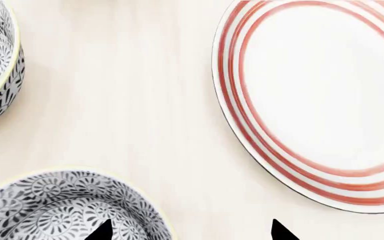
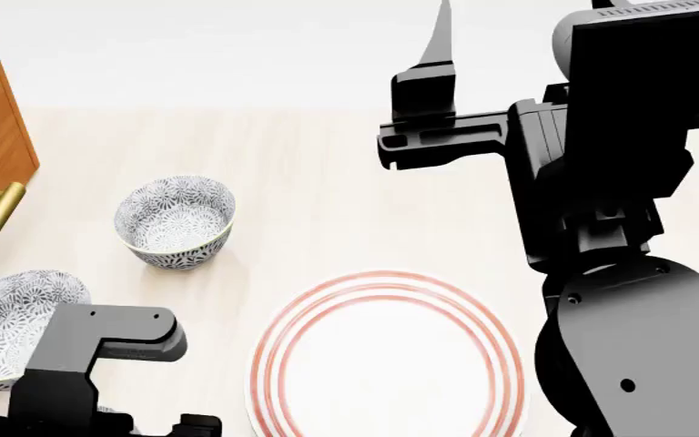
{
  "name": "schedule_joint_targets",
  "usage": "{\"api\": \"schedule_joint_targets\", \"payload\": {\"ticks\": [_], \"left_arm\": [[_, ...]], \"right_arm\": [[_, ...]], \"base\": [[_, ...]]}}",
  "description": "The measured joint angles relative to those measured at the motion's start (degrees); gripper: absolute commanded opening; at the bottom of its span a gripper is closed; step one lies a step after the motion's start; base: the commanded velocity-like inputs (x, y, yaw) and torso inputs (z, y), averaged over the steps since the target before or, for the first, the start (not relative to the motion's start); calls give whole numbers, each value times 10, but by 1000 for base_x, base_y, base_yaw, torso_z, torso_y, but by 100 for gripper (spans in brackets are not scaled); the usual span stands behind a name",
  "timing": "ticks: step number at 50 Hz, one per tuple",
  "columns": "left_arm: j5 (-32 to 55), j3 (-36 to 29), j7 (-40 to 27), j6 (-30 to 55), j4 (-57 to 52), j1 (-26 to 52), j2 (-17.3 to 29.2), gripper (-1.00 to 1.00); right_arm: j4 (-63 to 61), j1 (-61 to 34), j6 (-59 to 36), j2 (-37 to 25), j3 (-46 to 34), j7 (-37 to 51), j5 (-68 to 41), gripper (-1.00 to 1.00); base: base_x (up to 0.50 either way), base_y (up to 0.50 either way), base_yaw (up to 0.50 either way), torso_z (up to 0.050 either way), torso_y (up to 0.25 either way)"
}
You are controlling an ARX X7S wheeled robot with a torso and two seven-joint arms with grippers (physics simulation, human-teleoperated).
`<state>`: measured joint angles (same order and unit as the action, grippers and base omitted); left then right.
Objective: Put the bowl at the front on the plate.
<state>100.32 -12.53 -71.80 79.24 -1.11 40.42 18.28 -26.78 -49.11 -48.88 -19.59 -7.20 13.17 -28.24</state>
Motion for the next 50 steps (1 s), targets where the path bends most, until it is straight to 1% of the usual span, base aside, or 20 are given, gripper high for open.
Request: {"api": "schedule_joint_targets", "payload": {"ticks": [23, 50], "left_arm": [[-3, -19, 7, -17, -3, -33, 13, 100], [15, -32, -2, -39, -4, -56, 24, 100]], "right_arm": [[-6, 0, -2, -4, 3, 7, -5, 100], [-14, 6, -2, -9, 6, 16, -10, 100]], "base": [[0, 0, 0, 0, 0], [0, 0, 0, 0, 0]]}}
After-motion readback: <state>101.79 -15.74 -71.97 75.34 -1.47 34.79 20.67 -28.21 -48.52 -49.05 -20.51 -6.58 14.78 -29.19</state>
